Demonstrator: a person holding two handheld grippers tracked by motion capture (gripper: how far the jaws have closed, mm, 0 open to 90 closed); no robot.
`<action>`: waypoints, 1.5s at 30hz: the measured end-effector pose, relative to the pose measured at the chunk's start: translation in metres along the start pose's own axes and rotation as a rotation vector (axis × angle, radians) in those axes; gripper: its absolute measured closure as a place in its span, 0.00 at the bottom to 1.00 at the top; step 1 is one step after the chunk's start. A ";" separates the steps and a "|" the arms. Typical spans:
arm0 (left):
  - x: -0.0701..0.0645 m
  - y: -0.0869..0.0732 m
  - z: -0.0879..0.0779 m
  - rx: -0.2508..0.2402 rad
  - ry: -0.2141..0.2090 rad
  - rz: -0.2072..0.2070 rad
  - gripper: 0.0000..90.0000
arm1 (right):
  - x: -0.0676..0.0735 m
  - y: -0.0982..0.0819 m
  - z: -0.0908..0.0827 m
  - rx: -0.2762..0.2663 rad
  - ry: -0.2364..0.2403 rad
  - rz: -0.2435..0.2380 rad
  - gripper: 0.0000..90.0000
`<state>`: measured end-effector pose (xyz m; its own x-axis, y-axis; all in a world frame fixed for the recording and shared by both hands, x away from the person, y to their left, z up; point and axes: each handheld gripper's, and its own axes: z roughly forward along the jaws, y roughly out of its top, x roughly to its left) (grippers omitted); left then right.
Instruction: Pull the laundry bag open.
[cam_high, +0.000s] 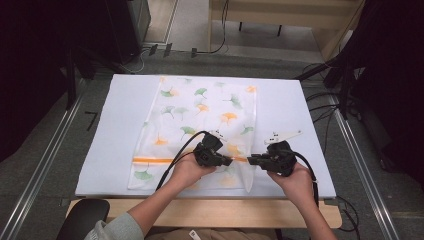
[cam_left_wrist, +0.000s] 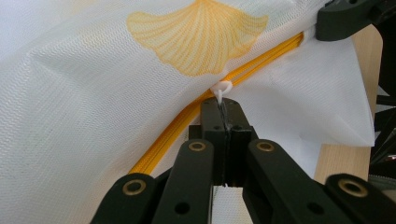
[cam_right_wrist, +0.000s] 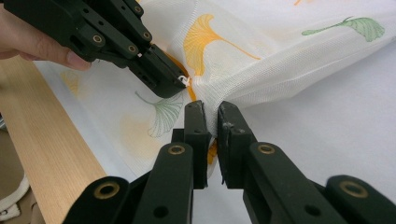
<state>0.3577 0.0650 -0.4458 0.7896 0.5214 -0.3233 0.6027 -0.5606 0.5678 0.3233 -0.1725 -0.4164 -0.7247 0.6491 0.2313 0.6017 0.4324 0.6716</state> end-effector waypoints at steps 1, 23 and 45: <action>0.000 0.000 0.000 0.000 0.001 -0.001 1.00 | 0.000 0.000 0.000 0.001 -0.002 -0.001 0.95; 0.004 -0.005 -0.006 0.024 -0.020 -0.023 1.00 | 0.003 0.000 0.001 0.005 0.013 -0.016 0.95; 0.026 -0.017 -0.016 0.035 0.013 -0.095 1.00 | -0.004 -0.005 -0.005 0.007 0.007 0.003 0.94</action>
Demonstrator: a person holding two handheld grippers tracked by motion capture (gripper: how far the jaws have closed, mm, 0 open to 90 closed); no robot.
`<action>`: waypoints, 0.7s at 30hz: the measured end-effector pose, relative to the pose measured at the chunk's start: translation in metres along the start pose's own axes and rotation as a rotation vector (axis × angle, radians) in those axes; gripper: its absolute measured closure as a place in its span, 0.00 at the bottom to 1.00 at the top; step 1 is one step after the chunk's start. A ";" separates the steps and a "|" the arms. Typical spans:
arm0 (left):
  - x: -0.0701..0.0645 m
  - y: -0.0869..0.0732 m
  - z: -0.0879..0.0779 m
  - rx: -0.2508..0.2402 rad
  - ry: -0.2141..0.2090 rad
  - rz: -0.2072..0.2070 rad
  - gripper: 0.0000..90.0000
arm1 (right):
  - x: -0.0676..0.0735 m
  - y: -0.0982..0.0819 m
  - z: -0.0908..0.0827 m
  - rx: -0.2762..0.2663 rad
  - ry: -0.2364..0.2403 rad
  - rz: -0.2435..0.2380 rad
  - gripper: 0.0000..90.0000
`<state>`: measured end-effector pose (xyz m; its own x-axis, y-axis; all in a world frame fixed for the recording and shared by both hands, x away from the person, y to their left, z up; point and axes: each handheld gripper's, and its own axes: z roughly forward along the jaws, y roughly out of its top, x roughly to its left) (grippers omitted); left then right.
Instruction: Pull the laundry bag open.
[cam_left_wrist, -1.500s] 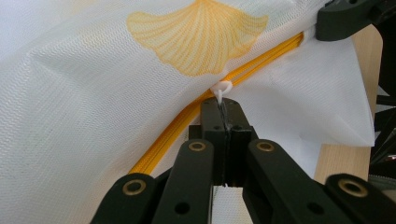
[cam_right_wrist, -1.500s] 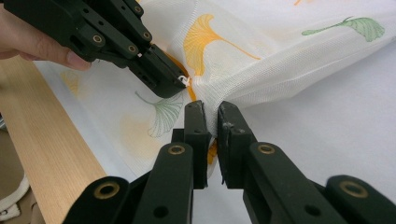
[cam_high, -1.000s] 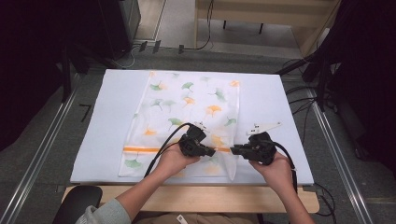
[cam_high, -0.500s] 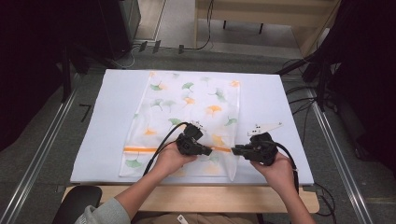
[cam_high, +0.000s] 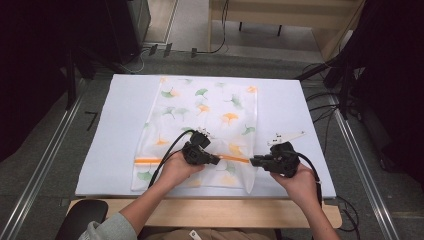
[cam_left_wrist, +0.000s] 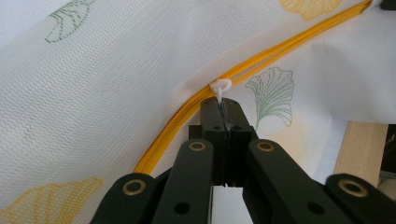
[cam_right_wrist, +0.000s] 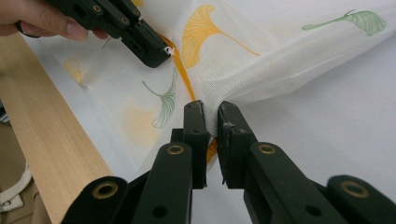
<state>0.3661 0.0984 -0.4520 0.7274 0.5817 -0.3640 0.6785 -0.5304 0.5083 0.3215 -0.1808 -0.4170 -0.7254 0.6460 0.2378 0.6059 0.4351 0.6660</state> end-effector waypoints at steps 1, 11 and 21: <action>0.000 0.000 0.000 0.000 0.000 0.000 1.00 | 0.000 0.000 0.000 0.000 0.000 0.000 0.94; 0.001 -0.003 -0.003 -0.007 0.004 -0.019 1.00 | 0.000 0.003 0.002 0.003 0.011 -0.004 0.94; 0.009 -0.008 -0.010 -0.009 0.017 -0.046 1.00 | -0.003 0.006 0.002 -0.004 0.018 -0.014 0.94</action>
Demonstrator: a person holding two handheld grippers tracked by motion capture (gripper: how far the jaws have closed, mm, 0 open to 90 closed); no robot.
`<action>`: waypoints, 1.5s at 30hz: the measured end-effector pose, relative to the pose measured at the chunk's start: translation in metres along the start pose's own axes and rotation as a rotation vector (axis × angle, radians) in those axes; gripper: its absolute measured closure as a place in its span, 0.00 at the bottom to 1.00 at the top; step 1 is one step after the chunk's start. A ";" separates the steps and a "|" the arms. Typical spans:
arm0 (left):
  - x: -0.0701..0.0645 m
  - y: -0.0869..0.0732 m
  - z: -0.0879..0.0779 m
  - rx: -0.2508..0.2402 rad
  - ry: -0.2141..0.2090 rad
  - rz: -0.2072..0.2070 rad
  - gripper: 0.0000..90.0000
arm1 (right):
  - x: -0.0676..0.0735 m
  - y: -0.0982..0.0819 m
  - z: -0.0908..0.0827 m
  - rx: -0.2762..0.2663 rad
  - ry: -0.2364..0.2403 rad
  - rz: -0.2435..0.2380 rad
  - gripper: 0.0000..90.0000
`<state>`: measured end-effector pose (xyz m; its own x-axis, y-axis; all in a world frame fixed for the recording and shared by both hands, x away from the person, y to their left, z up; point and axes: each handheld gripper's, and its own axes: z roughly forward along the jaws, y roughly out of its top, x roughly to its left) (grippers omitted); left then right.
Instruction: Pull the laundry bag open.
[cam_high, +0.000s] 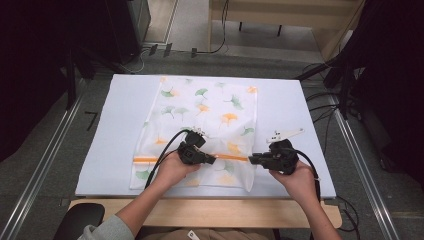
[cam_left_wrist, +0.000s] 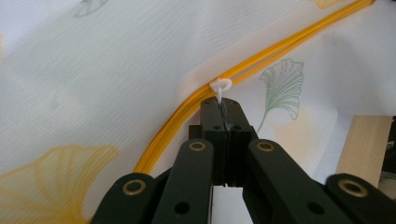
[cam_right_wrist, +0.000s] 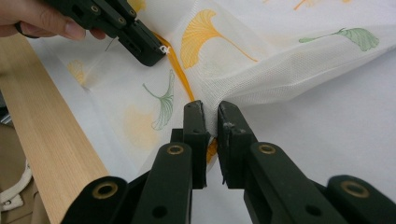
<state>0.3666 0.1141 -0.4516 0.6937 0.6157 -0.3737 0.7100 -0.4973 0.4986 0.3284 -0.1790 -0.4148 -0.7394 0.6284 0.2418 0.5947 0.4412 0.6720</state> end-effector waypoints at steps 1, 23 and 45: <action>0.001 0.000 -0.001 0.001 -0.001 -0.002 1.00 | 0.000 0.000 0.000 0.000 0.000 0.001 0.94; 0.015 -0.012 -0.013 0.002 0.026 -0.048 1.00 | -0.003 0.006 0.002 0.013 0.011 -0.018 0.94; 0.014 -0.016 -0.030 0.016 0.047 -0.056 1.00 | -0.006 0.006 0.003 0.025 0.004 -0.011 0.94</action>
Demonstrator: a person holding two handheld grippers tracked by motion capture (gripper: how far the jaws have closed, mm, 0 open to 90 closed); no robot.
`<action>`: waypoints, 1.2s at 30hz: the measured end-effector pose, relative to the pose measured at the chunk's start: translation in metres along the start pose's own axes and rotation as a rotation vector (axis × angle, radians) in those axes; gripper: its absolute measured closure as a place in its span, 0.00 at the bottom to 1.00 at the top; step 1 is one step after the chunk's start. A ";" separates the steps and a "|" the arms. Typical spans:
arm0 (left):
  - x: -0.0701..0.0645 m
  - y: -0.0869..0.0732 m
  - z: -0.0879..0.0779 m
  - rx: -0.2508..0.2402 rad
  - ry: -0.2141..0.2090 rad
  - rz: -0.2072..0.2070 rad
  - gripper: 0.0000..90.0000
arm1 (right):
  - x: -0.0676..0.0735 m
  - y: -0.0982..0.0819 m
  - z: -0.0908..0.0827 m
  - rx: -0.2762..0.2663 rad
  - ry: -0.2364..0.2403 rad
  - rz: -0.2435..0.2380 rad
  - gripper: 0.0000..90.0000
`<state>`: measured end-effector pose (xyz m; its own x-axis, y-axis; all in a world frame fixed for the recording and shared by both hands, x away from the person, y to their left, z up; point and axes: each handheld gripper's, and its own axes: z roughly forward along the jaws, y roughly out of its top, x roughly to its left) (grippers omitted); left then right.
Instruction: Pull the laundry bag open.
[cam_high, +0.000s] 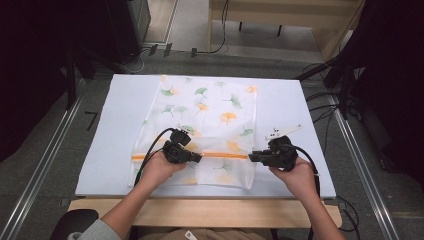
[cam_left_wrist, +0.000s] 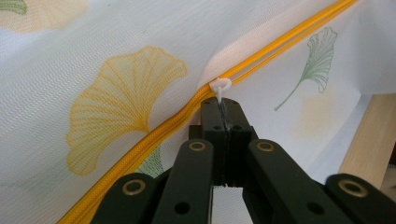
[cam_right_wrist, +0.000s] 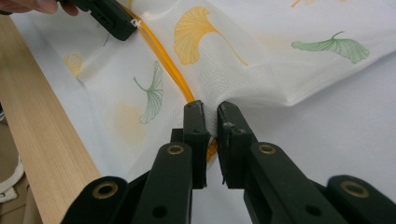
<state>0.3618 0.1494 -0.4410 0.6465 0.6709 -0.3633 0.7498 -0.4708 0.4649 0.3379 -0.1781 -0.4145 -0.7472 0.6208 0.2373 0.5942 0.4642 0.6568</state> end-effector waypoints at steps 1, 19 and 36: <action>0.000 0.000 -0.002 0.002 -0.001 0.007 1.00 | 0.000 0.000 0.000 -0.001 -0.001 -0.002 0.94; -0.002 -0.010 -0.023 -0.035 0.001 0.052 1.00 | 0.001 0.001 0.004 0.004 0.008 0.004 0.94; 0.007 -0.011 -0.023 -0.039 -0.043 0.023 1.00 | 0.000 0.002 0.006 0.010 0.009 0.006 0.94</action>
<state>0.3547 0.1720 -0.4304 0.6695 0.6347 -0.3859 0.7291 -0.4622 0.5047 0.3411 -0.1731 -0.4173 -0.7463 0.6180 0.2474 0.6016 0.4671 0.6479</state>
